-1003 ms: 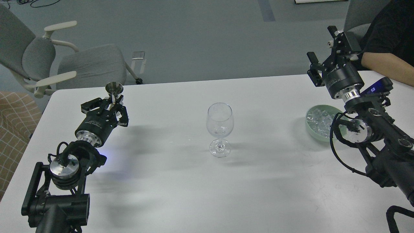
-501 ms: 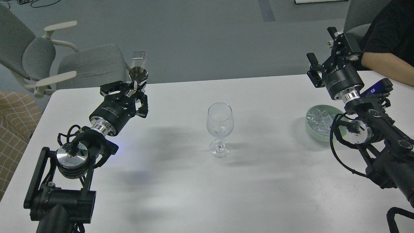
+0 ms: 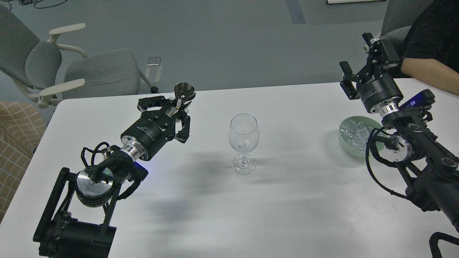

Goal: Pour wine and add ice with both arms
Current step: 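Carry the jigger over the wine glass and tilt it, then hold the jigger tipped over the wine glass to pour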

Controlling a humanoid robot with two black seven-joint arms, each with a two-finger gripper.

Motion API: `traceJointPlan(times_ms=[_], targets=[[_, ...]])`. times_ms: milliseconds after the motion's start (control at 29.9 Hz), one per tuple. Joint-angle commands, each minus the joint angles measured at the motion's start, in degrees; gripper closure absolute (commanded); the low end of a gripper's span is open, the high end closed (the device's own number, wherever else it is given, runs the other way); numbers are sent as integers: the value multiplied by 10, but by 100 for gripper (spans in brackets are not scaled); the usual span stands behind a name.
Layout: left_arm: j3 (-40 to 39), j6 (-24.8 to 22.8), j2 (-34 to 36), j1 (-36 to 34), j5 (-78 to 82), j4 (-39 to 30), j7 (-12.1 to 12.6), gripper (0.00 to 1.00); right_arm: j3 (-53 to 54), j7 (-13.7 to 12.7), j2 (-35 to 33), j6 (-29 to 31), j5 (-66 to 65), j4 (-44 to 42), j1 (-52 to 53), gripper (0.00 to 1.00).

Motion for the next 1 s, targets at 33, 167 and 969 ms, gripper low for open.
traceJointPlan(times_ms=[33,167,969], targets=[[22,19,-6,-3,29,-3,0,94,0,0,-1,0,0,1,-4,0],[34,37,-10,-7,44,-4,0,94,1,0,0,0,0,2,-7,0],[90,87,-13,-38,127,-25,18,94,1,0,0,0,0,8,-20,0]])
